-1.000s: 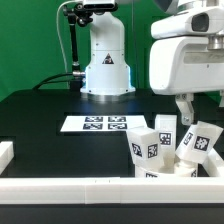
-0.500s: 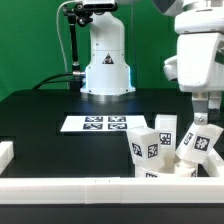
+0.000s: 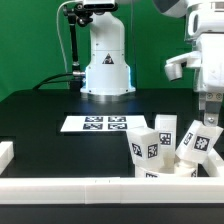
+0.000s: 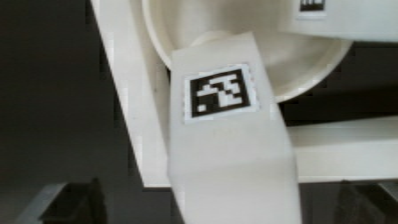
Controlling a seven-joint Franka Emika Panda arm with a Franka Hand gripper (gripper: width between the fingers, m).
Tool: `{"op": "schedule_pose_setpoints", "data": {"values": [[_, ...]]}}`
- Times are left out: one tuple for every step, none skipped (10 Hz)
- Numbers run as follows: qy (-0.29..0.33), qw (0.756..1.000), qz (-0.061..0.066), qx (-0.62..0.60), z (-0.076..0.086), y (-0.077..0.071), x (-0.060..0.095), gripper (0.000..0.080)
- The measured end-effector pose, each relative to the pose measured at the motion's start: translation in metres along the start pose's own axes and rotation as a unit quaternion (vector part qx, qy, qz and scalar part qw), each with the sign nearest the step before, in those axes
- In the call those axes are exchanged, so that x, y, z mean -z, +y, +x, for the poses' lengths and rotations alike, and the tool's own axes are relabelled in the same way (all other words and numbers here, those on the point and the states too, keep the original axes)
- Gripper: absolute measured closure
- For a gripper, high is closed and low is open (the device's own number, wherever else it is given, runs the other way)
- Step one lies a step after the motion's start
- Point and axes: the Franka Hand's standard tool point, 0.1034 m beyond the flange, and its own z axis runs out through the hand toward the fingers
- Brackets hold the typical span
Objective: Assemble stool
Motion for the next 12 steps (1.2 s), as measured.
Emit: {"op": "schedule_pose_setpoints", "data": {"values": [[-0.002, 1.000, 0.002, 0.008, -0.0018, -0.0012, -0.0029, 0.0151], [-0.003, 1.000, 0.004, 0.007, -0.0043, -0.0022, -0.0059, 0.0151], [-0.005, 1.000, 0.007, 0.006, -0.0080, -0.0028, -0.0090, 0.0151], [-0.006, 1.000, 0.007, 0.003, -0.0099, -0.0027, -0.0100, 0.0151], [-0.006, 1.000, 0.007, 0.002, -0.0100, -0.0027, -0.0100, 0.0151], [-0.006, 1.000, 0.007, 0.002, -0.0102, -0.0025, -0.0101, 0.0240], [-0.006, 1.000, 0.008, 0.001, -0.0110, -0.0024, -0.0103, 0.0240], [-0.006, 1.000, 0.008, 0.001, -0.0112, -0.0024, -0.0103, 0.0416], [-0.006, 1.000, 0.008, 0.001, -0.0113, -0.0024, -0.0103, 0.0460], [-0.007, 1.000, 0.008, 0.001, -0.0113, -0.0024, -0.0103, 0.0460], [-0.007, 1.000, 0.008, -0.009, -0.0114, -0.0023, -0.0103, 0.0460], [-0.007, 1.000, 0.007, -0.021, -0.0117, -0.0021, -0.0103, 0.0460]]}}
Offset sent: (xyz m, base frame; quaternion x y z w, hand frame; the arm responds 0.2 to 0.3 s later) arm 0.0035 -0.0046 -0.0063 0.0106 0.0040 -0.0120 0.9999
